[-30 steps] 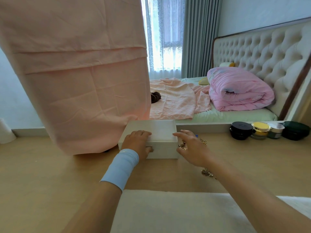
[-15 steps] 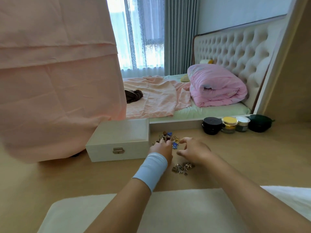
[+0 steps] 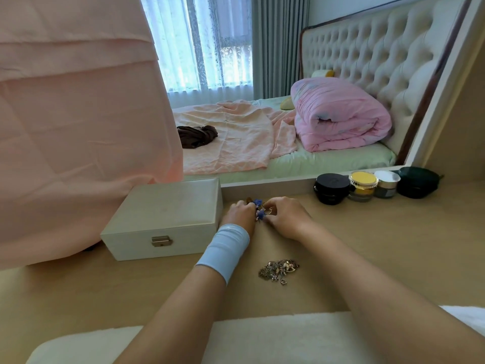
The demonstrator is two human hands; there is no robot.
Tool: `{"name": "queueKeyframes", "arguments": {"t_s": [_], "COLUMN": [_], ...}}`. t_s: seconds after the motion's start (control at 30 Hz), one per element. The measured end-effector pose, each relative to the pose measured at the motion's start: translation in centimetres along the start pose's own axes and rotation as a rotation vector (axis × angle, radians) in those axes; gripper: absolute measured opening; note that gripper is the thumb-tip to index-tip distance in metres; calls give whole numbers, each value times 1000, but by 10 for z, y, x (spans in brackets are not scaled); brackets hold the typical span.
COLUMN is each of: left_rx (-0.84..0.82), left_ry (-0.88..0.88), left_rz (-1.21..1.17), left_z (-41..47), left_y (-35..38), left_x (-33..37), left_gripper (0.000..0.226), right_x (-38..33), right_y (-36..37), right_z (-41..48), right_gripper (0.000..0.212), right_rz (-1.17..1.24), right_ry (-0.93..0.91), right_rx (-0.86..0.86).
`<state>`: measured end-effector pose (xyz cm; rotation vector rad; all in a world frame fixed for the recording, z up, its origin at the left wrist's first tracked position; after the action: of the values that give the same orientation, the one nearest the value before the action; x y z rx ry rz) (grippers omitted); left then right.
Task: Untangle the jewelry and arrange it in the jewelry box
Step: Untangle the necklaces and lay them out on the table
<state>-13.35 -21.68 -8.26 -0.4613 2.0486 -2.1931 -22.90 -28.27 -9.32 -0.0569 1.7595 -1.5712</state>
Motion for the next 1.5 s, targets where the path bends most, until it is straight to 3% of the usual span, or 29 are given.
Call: {"name": "queueKeyframes", "arguments": {"t_s": [0.13,0.3,0.47,0.63,0.9,1.07,1.3,1.4,1.5], "left_rx": [61,21,-8,-41,30,-62,-142,-112,-51], "left_ry": [24,121,219,224,226,300,319,314,320], "left_rz": [-88,-188,-368,-381,-487,-475,-355,-421,-766], "left_z": [-11,-45,-75,-91,-89,-94,-96,-96,-95], "left_y": [-3,-7,-9,7,0,-3,7,2,-12], "left_x": [4,15,32,31,9,20,29,24,22], "left_gripper": [26,22,9,11,13,10,11,9,12], "right_x": [5,1,1,-2,-11,-22,-19,-26,-34], "right_y": [-10,-30,-30,-17,-26,-5,3,-8,-41], "right_z": [-18,-57,-94,-113,-114,-123,-120,-121,-119], "right_gripper": [28,13,12,13,12,12,9,5,6], "right_rz": [104,194,266,190,3,-91,-179,-81,209], "right_ry": [-45,-104,-126,-104,-133,-136,-114,-172,-200], "right_rx": [4,-26,-165,-255,-170,-363,-366,-323,-168]}}
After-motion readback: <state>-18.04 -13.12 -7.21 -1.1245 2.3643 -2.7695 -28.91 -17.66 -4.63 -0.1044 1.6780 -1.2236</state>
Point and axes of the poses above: each hand's wrist, its own z-axis towards the middle knuckle, its own y-axis out of the palm, x = y × z, the point moved 10 cm from there along z, towards the middle knuckle, and after that the axes turned 1 degree about -z, right-handed, at the moved point
